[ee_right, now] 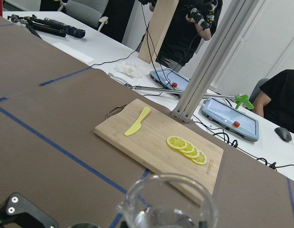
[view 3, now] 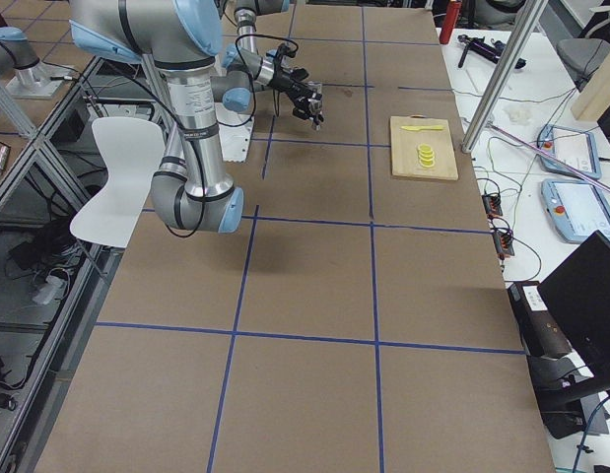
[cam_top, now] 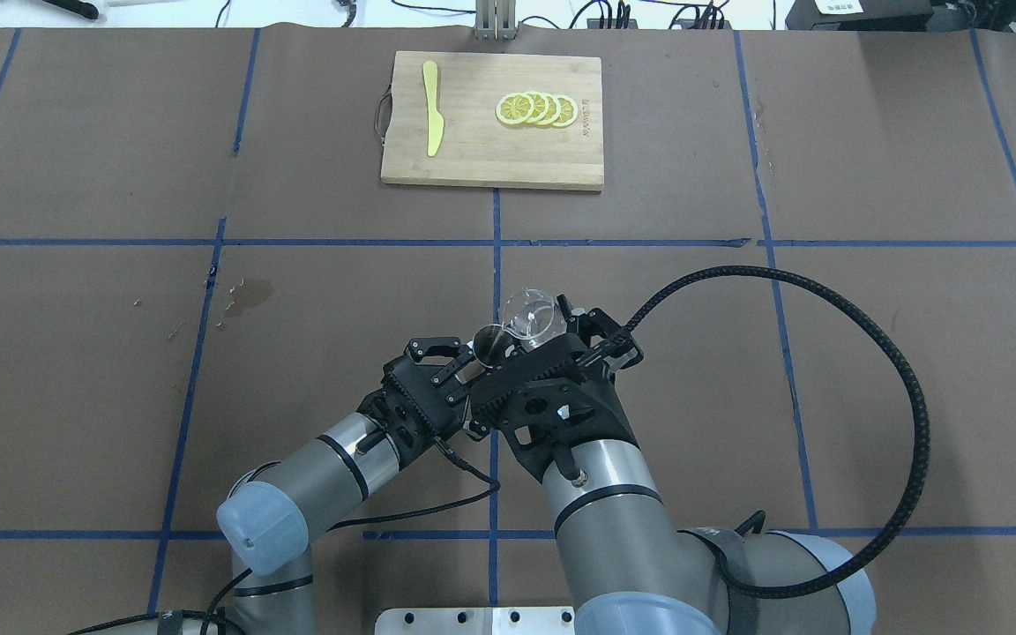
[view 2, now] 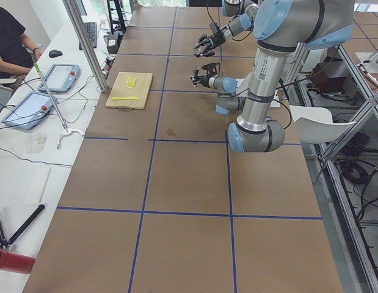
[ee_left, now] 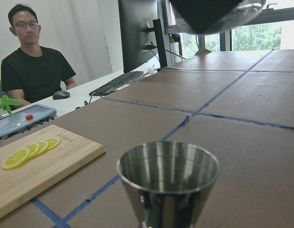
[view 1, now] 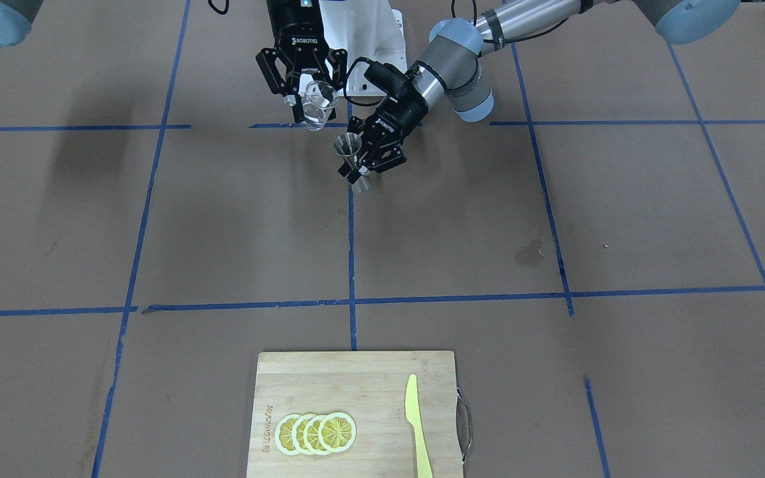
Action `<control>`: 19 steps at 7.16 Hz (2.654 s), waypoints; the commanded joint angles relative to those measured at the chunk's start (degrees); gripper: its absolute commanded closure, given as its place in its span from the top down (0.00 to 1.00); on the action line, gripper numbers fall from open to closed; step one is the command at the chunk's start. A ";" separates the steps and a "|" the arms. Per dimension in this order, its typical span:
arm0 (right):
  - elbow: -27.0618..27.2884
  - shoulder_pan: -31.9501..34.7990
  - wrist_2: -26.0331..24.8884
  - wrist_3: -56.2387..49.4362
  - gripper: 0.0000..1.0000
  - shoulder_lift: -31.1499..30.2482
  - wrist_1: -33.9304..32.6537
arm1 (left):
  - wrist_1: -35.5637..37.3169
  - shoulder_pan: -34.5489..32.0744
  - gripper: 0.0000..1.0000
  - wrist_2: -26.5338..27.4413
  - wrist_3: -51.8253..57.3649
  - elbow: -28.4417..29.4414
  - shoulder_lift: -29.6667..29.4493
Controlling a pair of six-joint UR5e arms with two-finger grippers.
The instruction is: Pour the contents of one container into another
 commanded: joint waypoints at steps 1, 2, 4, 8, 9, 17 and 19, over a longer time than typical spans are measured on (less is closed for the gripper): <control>-0.04 0.49 0.04 -3.24 0.00 1.07 -5.31 | 0.00 0.11 0.00 -0.18 0.09 0.09 -0.12; -0.04 0.49 0.04 -4.04 0.00 1.08 -5.42 | 0.09 0.11 0.00 -0.18 0.26 0.26 -0.12; -0.56 0.75 0.04 -5.62 0.00 1.25 -5.51 | 0.18 0.11 0.00 0.34 0.53 0.26 -0.12; -1.53 0.93 0.04 -9.13 0.00 2.04 -5.60 | 0.00 0.72 0.00 0.78 -0.26 -0.17 -0.56; -1.53 0.93 0.04 -9.32 0.00 2.22 -6.90 | -0.09 1.07 0.00 1.65 -0.35 -0.09 -0.73; -2.85 1.81 0.04 -16.59 0.00 5.91 -13.59 | -1.05 1.78 0.00 2.01 -5.71 0.61 -1.26; -2.77 1.81 0.13 -18.36 0.00 6.09 -16.38 | -0.88 1.78 0.00 2.01 -5.36 0.88 -1.35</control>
